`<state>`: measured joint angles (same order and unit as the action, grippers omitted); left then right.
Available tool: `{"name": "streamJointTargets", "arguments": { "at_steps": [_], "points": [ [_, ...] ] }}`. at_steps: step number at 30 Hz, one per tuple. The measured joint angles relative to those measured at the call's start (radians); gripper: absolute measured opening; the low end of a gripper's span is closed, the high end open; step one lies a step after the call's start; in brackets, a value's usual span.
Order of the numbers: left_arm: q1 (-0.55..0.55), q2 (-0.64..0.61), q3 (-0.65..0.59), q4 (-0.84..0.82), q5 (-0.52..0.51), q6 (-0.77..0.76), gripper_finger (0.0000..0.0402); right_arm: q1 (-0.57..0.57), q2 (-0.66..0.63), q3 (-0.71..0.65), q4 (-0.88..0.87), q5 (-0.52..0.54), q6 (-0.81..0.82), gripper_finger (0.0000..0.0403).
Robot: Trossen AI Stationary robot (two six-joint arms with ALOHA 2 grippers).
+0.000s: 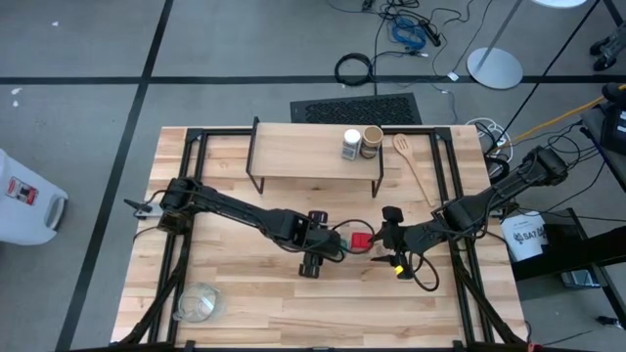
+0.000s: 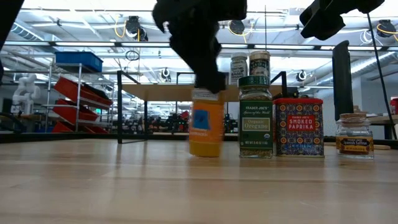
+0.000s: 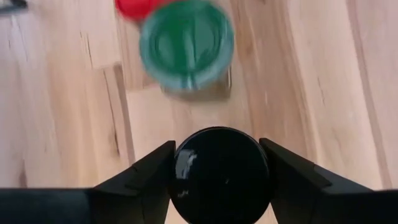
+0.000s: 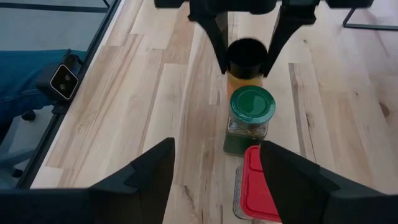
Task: Shelf spices
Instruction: Put the black seasoning bottle on the shelf
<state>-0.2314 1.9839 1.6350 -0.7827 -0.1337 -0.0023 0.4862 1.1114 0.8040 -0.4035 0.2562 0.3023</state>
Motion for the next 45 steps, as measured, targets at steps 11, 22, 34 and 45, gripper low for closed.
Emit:
{"name": "streamJointTargets", "arguments": {
  "at_steps": [11, 22, 34, 45],
  "points": [
    [-0.007, -0.056, 0.166, -0.186, -0.006, -0.068, 0.0215, 0.000, 0.000, 0.000, -0.009, 0.000, 0.000, 0.0224],
    [0.006, -0.136, 0.345, -0.331, -0.121, -0.009, 0.0215, 0.000, 0.000, 0.000, -0.032, 0.000, 0.027, 0.0224],
    [0.111, -0.205, 0.455, -0.440, -0.166, 0.069, 0.0215, 0.000, 0.000, 0.000, -0.036, 0.000, 0.027, 0.0224],
    [0.287, -0.224, 0.461, -0.455, -0.132, 0.122, 0.0215, 0.000, 0.000, 0.000, -0.035, 0.000, 0.027, 0.0224]
  ]
}}
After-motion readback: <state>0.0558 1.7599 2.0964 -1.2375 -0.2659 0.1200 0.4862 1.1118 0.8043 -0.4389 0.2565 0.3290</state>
